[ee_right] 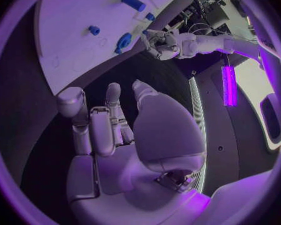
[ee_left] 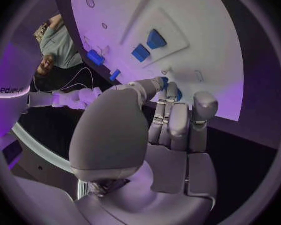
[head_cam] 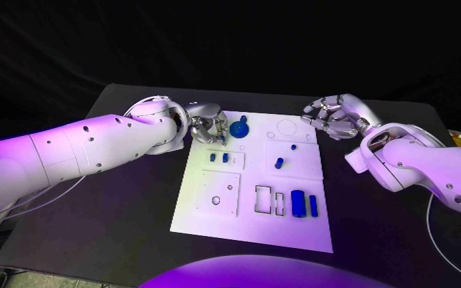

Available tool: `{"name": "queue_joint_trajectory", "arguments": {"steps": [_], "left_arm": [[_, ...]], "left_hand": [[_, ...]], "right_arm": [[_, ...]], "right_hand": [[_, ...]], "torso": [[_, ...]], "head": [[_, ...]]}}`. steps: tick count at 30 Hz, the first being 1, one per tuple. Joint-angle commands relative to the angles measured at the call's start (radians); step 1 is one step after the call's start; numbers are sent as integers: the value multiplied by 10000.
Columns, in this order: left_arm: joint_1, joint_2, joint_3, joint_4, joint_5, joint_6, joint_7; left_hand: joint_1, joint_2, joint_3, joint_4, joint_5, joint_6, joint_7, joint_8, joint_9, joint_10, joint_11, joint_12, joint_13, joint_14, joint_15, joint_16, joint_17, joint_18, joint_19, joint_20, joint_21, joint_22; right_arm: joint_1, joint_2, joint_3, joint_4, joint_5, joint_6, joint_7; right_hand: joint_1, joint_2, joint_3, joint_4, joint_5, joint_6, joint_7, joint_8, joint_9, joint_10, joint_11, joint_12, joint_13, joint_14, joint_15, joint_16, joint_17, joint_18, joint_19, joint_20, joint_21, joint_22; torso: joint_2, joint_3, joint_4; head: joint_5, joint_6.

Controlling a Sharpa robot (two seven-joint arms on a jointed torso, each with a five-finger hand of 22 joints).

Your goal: Assemble the parts on the task board

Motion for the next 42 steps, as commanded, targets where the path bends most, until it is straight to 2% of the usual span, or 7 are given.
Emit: {"name": "queue_joint_trajectory", "arguments": {"steps": [1,16,42], "left_arm": [[-15,60,-2,-24,20,244,-14],[-88,156,-46,-112,-199,427,-60],[-98,240,-84,-167,-476,518,-142]], "left_hand": [[-64,-50,-23,-31,-14,91,15,-43,10,71,-16,-36,-13,32,-9,3,-9,-129,-14,24,-10,-9],[-69,-65,-41,-45,-15,119,11,-52,16,107,-19,-61,-9,17,-8,-10,-42,-123,-44,25,-30,-42],[-73,-38,-89,-87,-18,263,-25,-76,49,286,-62,-143,19,25,-47,0,-14,-133,-43,35,-21,-14]], "right_arm": [[-8,8,0,12,-53,41,81],[-14,17,0,0,-53,41,84],[-17,17,0,3,-53,47,66]], "right_hand": [[63,10,-45,-3,65,-47,26,37,-14,-42,-26,-65,-8,66,-65,-51,-9,114,-65,-33,-40,-10],[63,10,-45,-3,65,-47,26,37,-14,-42,-26,-65,-8,66,-65,-51,-9,114,-65,-33,-40,-10],[73,22,-59,-2,67,-51,27,44,-17,-38,-24,-85,-45,61,-64,-65,-15,118,-77,-31,-76,-30]], "torso": [[-9,2,13],[-17,8,9],[-13,6,7]], "head": [[-3,-18],[-4,-30],[16,-41]]}}
